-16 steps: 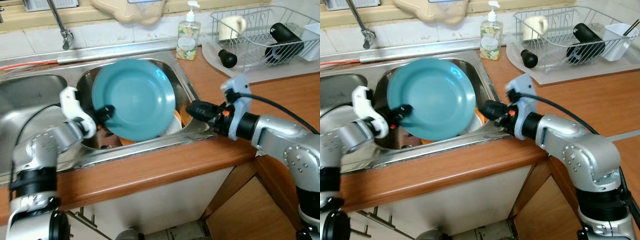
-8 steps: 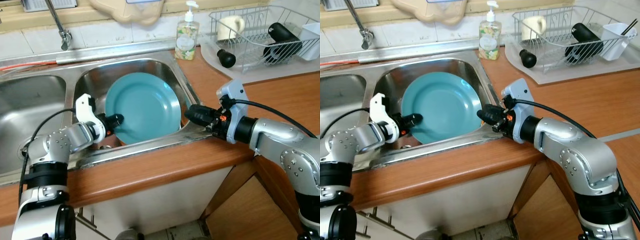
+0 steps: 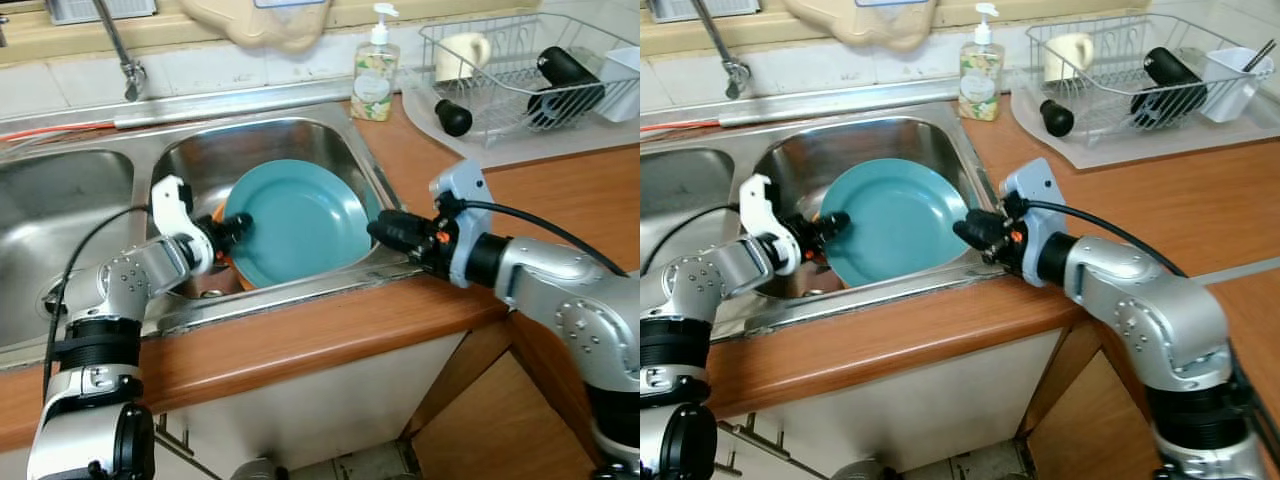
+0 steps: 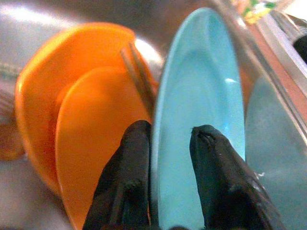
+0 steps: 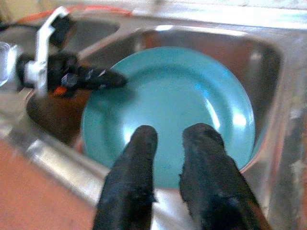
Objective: Kitchen organization
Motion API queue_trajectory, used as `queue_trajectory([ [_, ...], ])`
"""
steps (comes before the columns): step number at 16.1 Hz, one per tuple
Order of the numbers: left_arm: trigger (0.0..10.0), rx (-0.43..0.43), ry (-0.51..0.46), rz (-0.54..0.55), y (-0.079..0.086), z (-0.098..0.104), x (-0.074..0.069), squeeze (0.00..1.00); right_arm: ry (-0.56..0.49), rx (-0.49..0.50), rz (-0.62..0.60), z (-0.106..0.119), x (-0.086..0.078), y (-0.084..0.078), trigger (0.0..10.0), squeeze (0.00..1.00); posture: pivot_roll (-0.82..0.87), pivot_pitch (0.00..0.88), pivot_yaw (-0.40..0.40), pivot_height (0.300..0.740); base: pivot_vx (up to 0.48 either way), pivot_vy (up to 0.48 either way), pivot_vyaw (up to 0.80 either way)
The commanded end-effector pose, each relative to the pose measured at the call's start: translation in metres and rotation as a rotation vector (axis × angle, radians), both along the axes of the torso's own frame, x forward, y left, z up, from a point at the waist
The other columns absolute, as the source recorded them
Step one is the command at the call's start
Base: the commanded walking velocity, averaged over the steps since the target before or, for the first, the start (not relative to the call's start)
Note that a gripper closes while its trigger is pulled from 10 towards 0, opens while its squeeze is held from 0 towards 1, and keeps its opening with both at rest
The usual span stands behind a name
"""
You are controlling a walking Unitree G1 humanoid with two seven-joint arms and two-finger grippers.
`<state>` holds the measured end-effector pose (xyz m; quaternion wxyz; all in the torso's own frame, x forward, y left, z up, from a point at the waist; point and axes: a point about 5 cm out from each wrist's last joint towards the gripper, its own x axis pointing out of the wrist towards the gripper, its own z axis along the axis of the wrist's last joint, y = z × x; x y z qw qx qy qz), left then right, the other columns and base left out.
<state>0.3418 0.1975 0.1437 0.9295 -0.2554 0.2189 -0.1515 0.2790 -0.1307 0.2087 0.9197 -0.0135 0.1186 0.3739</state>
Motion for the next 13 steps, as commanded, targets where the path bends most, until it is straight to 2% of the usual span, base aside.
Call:
queue_trajectory([
  [1, 10.0, 0.056, -0.043, -0.005, 0.004, 0.005, -0.001, 1.00, -0.042, -0.010, -0.051, 0.007, 0.005, -0.005, 10.0, 1.00, -0.12, 0.000, 0.076, 0.740, 0.000, 0.000, 0.00],
  [2, 10.0, 0.175, -0.108, 0.000, 0.008, 0.010, -0.003, 1.00, -0.065, -0.004, -0.084, 0.007, 0.007, -0.005, 10.0, 1.00, -0.12, 0.000, 0.073, 0.740, 0.000, 0.000, 0.00],
  [4, 10.0, 0.355, -0.266, 0.050, 0.015, 0.026, -0.007, 1.00, -0.155, -0.008, -0.189, 0.008, 0.011, -0.002, 10.0, 1.00, -0.10, 0.000, 0.064, 0.740, 0.000, 0.000, 0.00],
  [5, 10.0, 0.473, -0.371, 0.044, 0.019, 0.037, -0.009, 1.00, -0.214, -0.002, -0.257, 0.008, 0.013, 0.001, 10.0, 1.00, -0.10, 0.000, 0.060, 0.740, 0.000, 0.000, 0.00],
  [6, 10.0, 0.544, -0.444, 0.055, 0.022, 0.045, -0.011, 1.00, -0.222, -0.015, -0.283, 0.005, 0.012, 0.004, 10.0, 1.00, -0.10, 0.000, 0.057, 0.740, 0.000, 0.000, 0.00],
  [9, 10.0, 0.603, -0.489, 0.081, 0.024, 0.059, -0.019, 1.00, -0.186, -0.026, -0.302, -0.007, 0.008, 0.010, 10.0, 1.00, -0.09, 0.000, 0.051, 0.740, 0.000, 0.000, 0.00],
  [11, 10.0, 0.546, -0.549, 0.117, 0.015, 0.061, -0.030, 1.00, -0.267, -0.010, -0.377, -0.010, 0.006, 0.008, 10.0, 1.00, -0.10, 0.000, 0.056, 0.740, 0.000, 0.000, 0.40],
  [12, 10.0, 0.491, -0.607, 0.146, 0.002, 0.062, -0.039, 1.00, -0.300, 0.046, -0.455, -0.009, 0.006, 0.004, 10.0, 1.00, -0.10, 0.000, 0.054, 0.740, 0.000, 0.000, 0.80],
  [13, 10.0, 0.499, -0.613, 0.141, -0.004, 0.058, -0.042, 1.00, -0.302, 0.050, -0.475, -0.010, 0.005, 0.002, 10.0, 1.00, -0.10, 0.000, 0.052, 0.740, 0.000, 0.000, 0.80],
])
